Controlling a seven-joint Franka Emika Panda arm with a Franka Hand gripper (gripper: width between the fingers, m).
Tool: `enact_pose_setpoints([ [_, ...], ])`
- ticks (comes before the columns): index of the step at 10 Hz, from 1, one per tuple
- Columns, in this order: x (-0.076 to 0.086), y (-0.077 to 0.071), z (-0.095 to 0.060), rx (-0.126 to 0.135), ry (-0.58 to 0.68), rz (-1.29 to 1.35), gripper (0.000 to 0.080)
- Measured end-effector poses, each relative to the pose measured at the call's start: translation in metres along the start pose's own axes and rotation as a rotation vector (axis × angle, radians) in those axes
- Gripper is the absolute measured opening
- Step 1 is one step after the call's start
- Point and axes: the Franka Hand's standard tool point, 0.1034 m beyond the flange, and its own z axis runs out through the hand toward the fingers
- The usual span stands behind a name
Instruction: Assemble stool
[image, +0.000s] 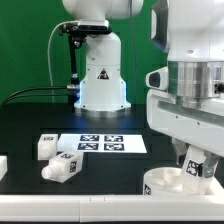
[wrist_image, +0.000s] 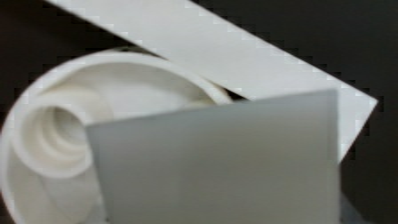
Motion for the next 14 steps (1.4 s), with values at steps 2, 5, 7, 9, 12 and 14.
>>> enact_pose_setpoints([
  [2, 0.000, 0.000, 0.000, 0.005, -0.012, 0.248, 0.0333],
  [5, 0.001, 0.003, 0.002, 0.047, -0.001, 0.777, 0.0333],
  [7, 0.000, 0.005, 0.002, 0.056, -0.012, 0.854, 0.0334],
  [9, 0.000, 0.005, 0.002, 0.057, -0.015, 0.828, 0.0334],
  [12, 0.000, -0.002, -0.014, 0.049, -0.032, 0.577, 0.0598],
  [14, -0.002, -0.009, -0.034, 0.087, -0.031, 0.206, 0.0647],
])
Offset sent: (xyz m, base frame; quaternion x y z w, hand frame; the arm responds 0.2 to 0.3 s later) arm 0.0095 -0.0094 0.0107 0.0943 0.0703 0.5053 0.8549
